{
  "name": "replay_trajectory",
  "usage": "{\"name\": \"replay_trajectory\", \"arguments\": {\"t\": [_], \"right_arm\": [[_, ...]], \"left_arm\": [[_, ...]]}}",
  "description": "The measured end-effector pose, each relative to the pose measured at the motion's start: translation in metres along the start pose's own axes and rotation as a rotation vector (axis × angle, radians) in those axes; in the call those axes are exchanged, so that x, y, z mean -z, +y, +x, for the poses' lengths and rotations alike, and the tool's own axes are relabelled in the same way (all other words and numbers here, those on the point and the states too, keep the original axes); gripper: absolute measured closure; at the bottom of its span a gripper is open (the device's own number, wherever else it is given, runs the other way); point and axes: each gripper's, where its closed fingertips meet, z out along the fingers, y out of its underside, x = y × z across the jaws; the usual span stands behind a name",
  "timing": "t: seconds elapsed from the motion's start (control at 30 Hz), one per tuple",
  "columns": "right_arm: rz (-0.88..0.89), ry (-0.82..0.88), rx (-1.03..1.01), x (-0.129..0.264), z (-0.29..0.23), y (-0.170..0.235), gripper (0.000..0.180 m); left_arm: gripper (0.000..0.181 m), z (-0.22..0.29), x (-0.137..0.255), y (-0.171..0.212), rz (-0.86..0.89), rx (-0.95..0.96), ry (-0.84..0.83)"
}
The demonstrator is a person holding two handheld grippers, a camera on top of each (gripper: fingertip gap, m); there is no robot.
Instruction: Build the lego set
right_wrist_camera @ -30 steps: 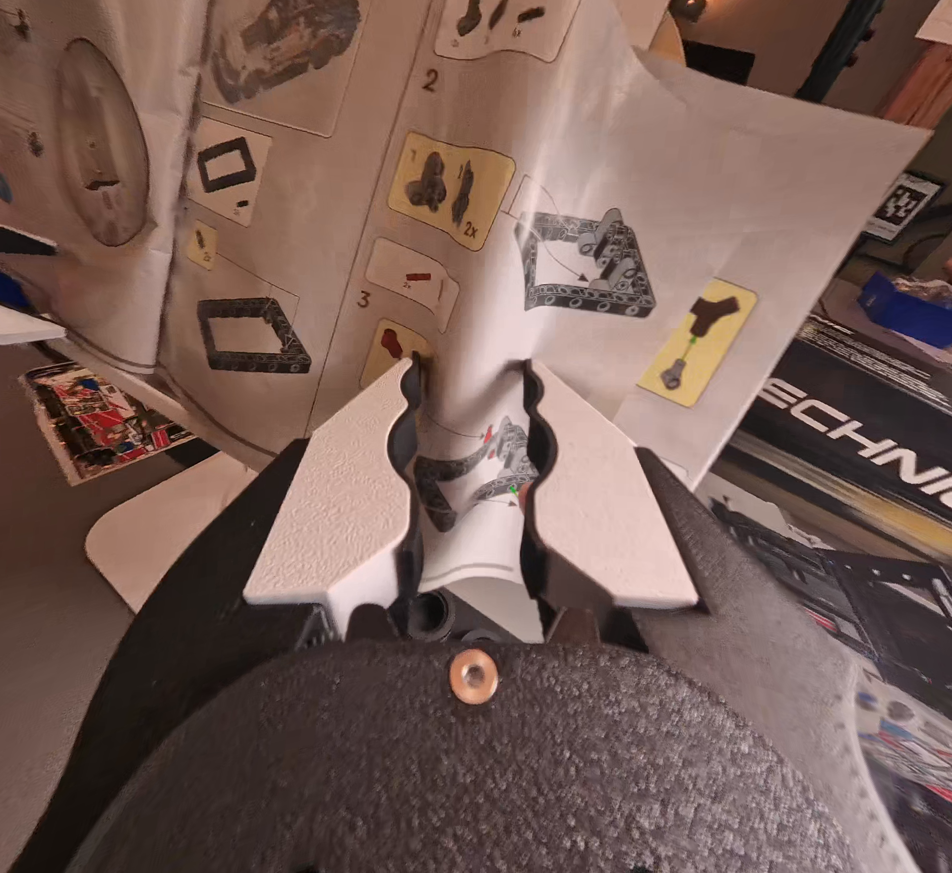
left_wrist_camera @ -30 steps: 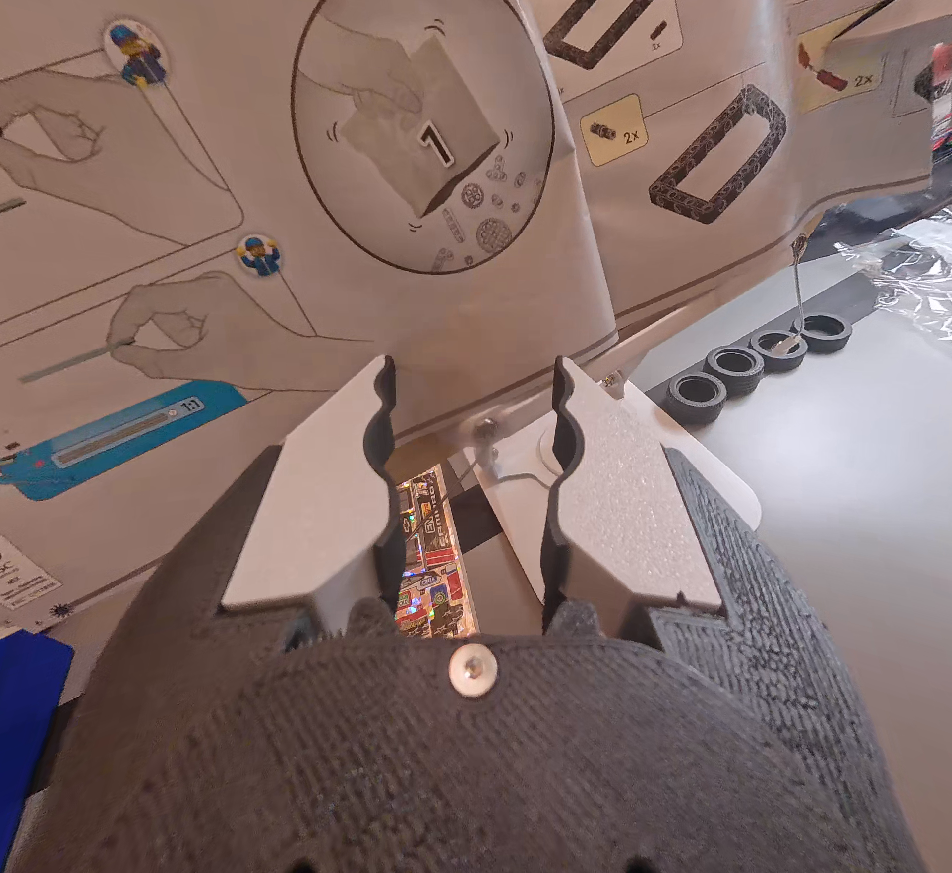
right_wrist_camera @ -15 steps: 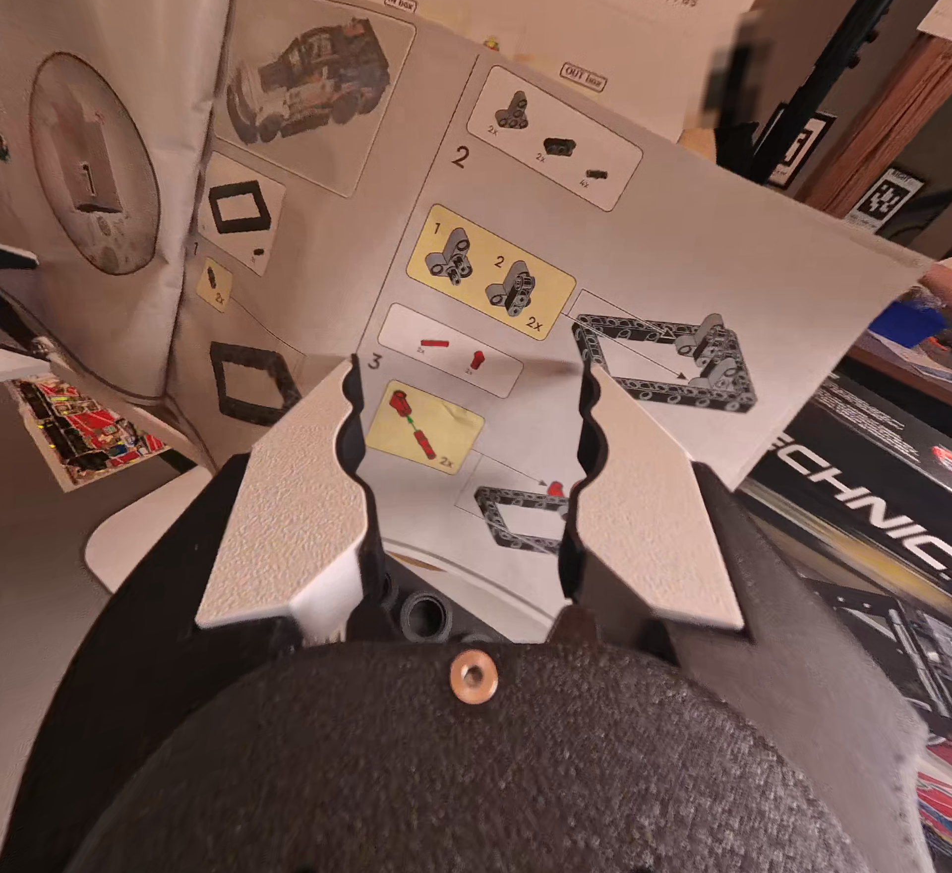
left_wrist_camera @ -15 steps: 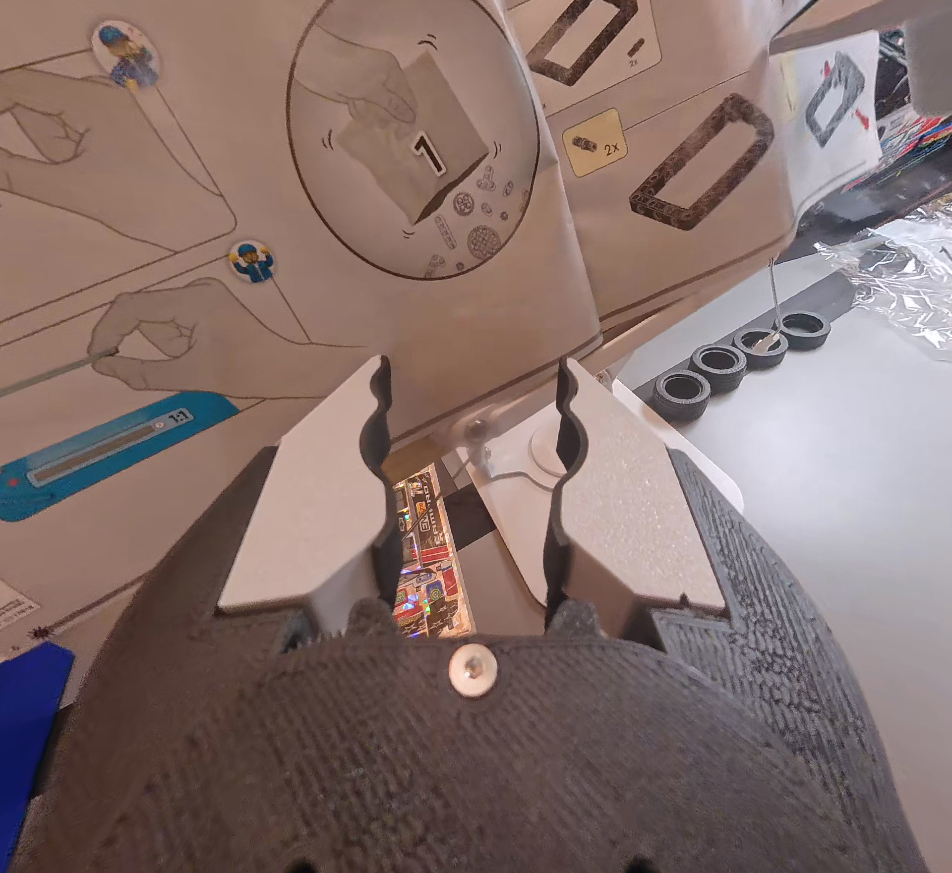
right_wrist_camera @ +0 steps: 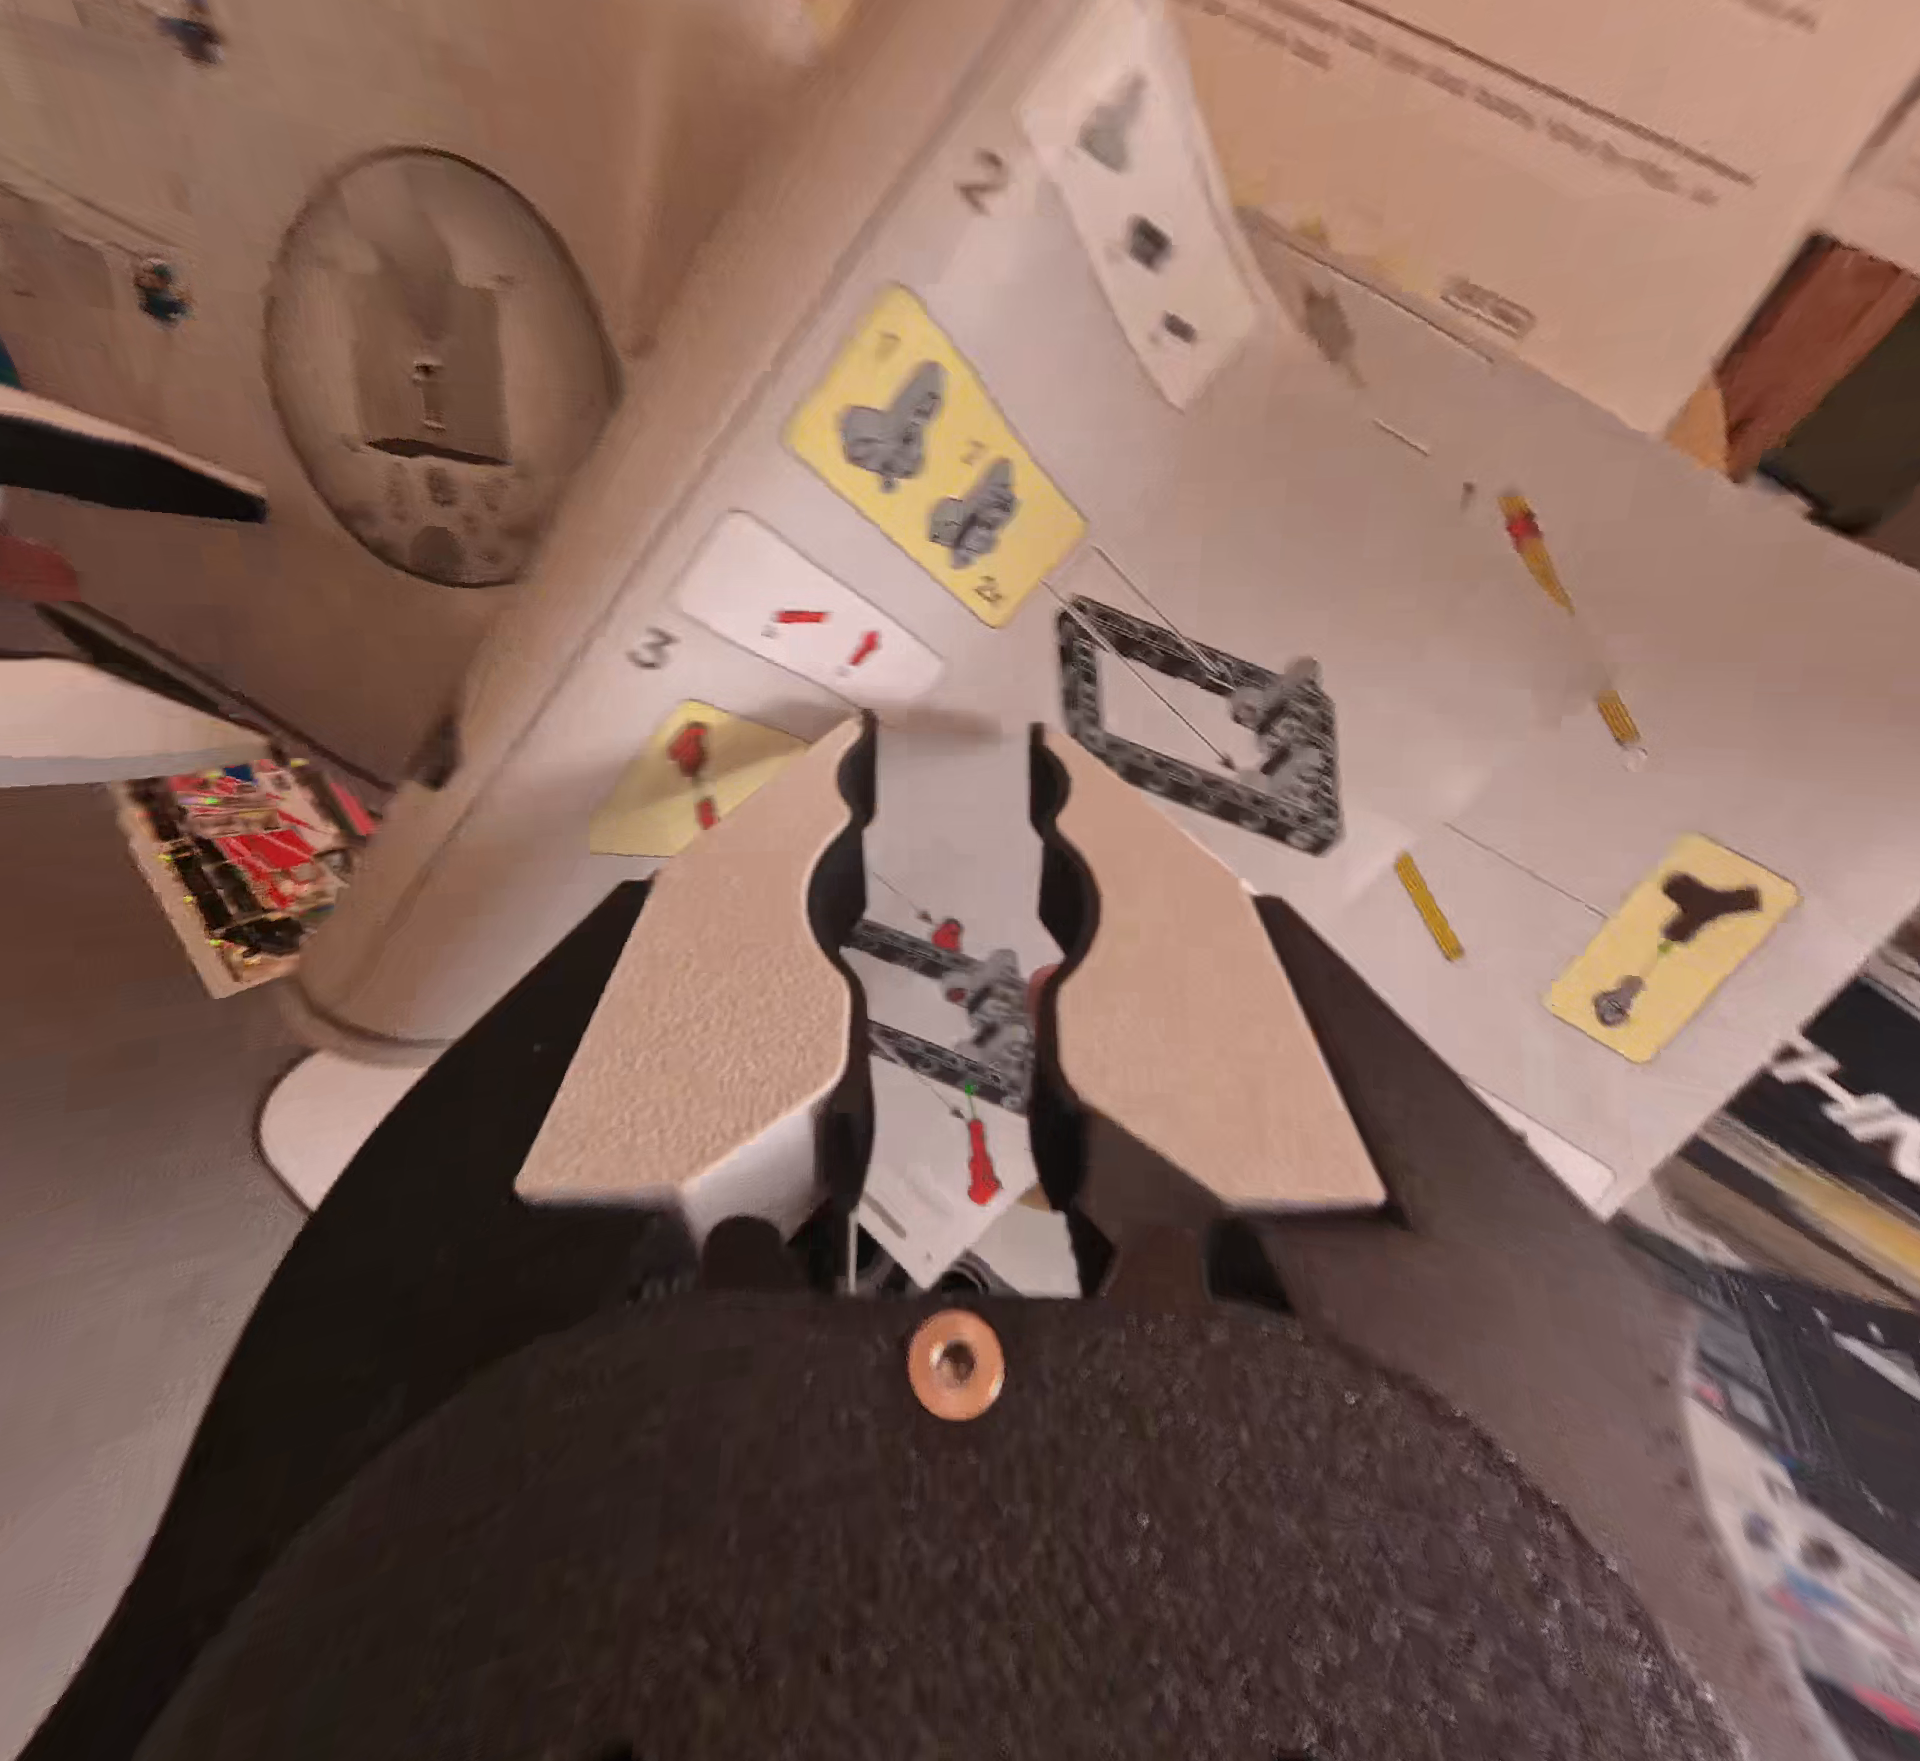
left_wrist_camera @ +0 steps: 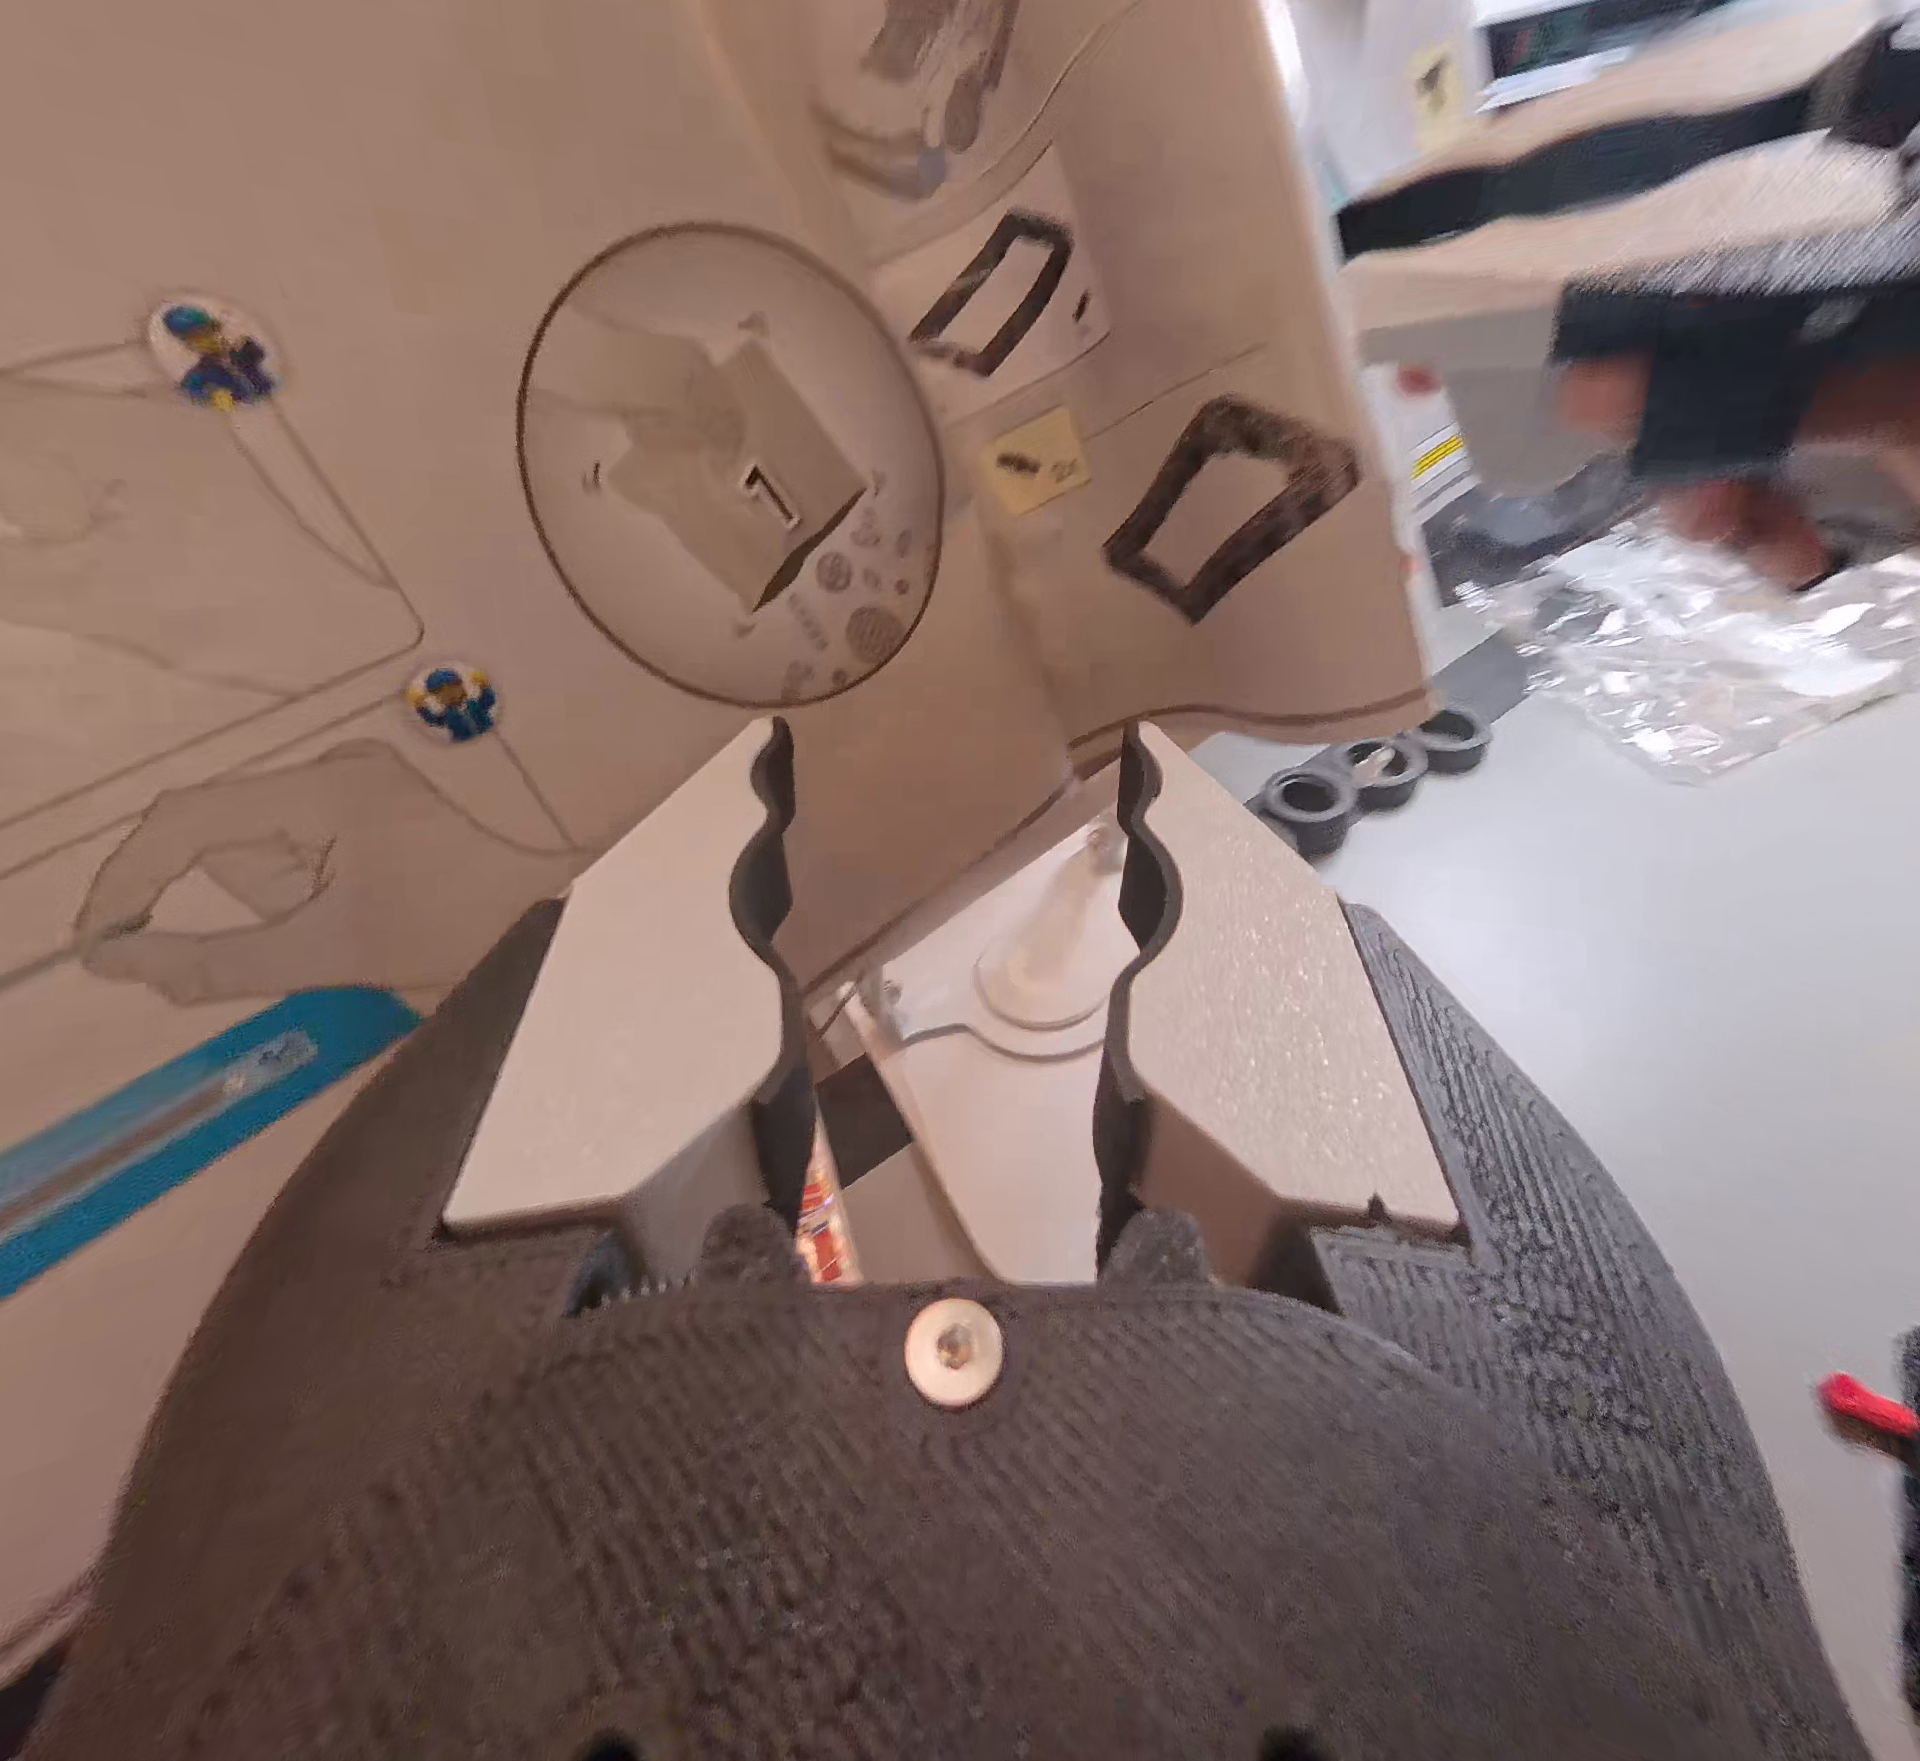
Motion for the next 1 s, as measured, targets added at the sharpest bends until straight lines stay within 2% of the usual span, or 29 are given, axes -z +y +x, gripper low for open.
{"name": "replay_trajectory", "arguments": {"t": [0.03,0.17,0.27,0.3,0.33,0.37,0.43,0.53,0.63,0.77,0.83,0.87,0.9,0.97,1.0], "right_arm": [[0.043,-0.046,0.024,0.003,-0.013,-0.007,0.165],[0.146,-0.205,0.105,0.014,-0.057,-0.021,0.172],[0.151,-0.237,0.107,0.012,-0.063,-0.020,0.171],[0.154,-0.264,0.070,0.011,-0.065,-0.019,0.170],[0.150,-0.295,0.023,0.011,-0.066,-0.017,0.168],[0.151,-0.311,-0.017,0.011,-0.065,-0.016,0.165],[0.190,-0.317,-0.061,0.021,-0.058,-0.018,0.160],[0.275,-0.224,-0.118,0.043,-0.026,-0.019,0.146],[0.323,-0.105,-0.270,0.055,0.014,-0.005,0.138],[0.173,-0.266,-0.355,0.035,-0.009,0.025,0.120],[0.147,-0.331,-0.327,0.024,-0.029,0.022,0.120],[0.163,-0.353,-0.314,0.020,-0.037,0.014,0.122],[0.183,-0.383,-0.297,0.019,-0.046,0.004,0.132],[0.248,-0.460,-0.226,0.022,-0.070,-0.020,0.167],[0.272,-0.491,-0.191,0.024,-0.081,-0.031,0.174]], "left_arm": [[0.119,0.006,0.003,-0.007,0.023,0.017,0.032],[0.119,0.033,0.016,-0.040,0.127,0.184,0.257],[0.116,0.043,0.005,-0.036,0.050,0.220,0.330],[0.131,0.044,-0.002,-0.030,0.012,0.201,0.318],[0.158,0.041,-0.009,-0.024,-0.013,0.171,0.288],[0.169,0.038,-0.013,-0.021,-0.025,0.143,0.259],[0.175,0.032,-0.012,-0.025,0.000,0.151,0.239],[0.176,0.014,-0.003,-0.032,0.063,0.254,0.228],[0.175,-0.003,0.003,-0.029,0.101,0.427,0.278],[0.171,-0.023,0.012,-0.024,0.178,0.704,0.391],[0.171,-0.033,0.014,-0.021,0.210,0.853,0.464],[0.171,-0.037,0.015,-0.019,0.219,0.922,0.493],[0.171,-0.041,0.016,-0.017,0.224,0.978,0.512],[0.163,-0.050,0.025,-0.014,0.241,1.005,0.494],[0.157,-0.054,0.033,-0.016,0.258,0.966,0.470]]}}
